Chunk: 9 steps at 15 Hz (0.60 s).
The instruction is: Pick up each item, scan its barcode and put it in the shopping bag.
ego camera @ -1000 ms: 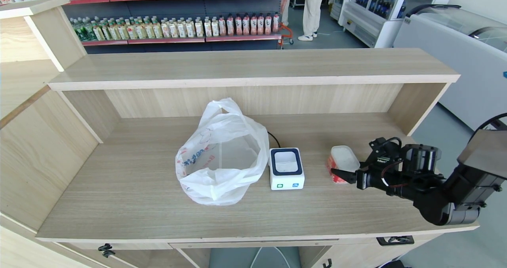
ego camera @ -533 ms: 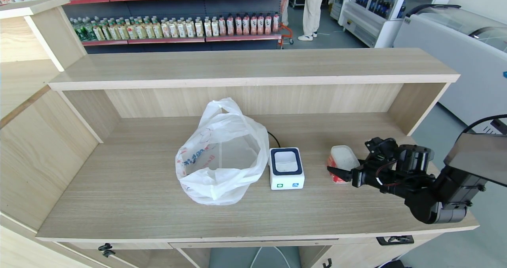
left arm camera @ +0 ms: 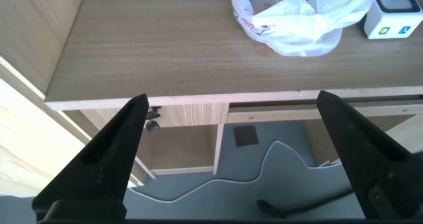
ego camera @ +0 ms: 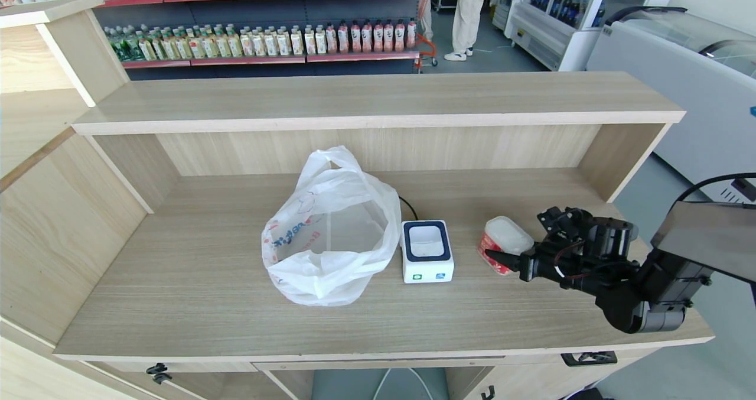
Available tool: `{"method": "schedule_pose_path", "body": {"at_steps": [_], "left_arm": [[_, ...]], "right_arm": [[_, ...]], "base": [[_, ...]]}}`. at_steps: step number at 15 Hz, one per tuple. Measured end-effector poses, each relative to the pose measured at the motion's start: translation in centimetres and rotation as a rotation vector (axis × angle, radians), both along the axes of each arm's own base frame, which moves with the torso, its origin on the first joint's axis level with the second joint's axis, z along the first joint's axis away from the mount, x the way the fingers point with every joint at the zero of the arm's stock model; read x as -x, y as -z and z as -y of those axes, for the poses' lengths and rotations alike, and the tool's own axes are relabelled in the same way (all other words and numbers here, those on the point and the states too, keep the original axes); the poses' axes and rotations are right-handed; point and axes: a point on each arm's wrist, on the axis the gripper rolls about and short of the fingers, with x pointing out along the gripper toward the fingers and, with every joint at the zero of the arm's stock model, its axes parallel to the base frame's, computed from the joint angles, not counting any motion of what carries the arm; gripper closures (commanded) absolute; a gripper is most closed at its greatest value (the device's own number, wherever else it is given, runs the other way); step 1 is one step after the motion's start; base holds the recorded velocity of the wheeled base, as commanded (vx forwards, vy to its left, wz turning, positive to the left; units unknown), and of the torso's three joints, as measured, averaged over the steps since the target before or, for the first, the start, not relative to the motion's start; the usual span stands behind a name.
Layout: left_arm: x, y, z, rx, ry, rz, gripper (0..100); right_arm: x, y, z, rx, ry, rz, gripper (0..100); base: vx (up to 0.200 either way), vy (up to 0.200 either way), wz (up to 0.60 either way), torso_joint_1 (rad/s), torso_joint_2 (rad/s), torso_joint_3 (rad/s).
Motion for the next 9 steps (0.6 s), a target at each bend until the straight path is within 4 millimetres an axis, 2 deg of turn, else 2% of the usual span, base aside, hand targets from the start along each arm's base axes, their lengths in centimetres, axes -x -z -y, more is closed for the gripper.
{"method": "schedule_pose_path", "body": {"at_steps": [4,6,9], "left_arm": [[0.0,0.0,0.0,0.000,0.000,0.000,0],[0.0,0.0,0.0,0.000,0.000,0.000,0],[0.0,0.0,0.0,0.000,0.000,0.000,0]], "right_arm": [[-0.3,-0.4,0.0,-0.005,0.000,0.024,100],[-0.5,-1.1,0.1,-0.009,0.005,0.097,100],[0.2,-2.0,0.4,-0.012,0.009,0.133,100]], "base": [[0.000,0.000,0.00,0.000,0.00,0.000],[0.000,0.000,0.00,0.000,0.00,0.000],[0.000,0.000,0.00,0.000,0.00,0.000]]}}
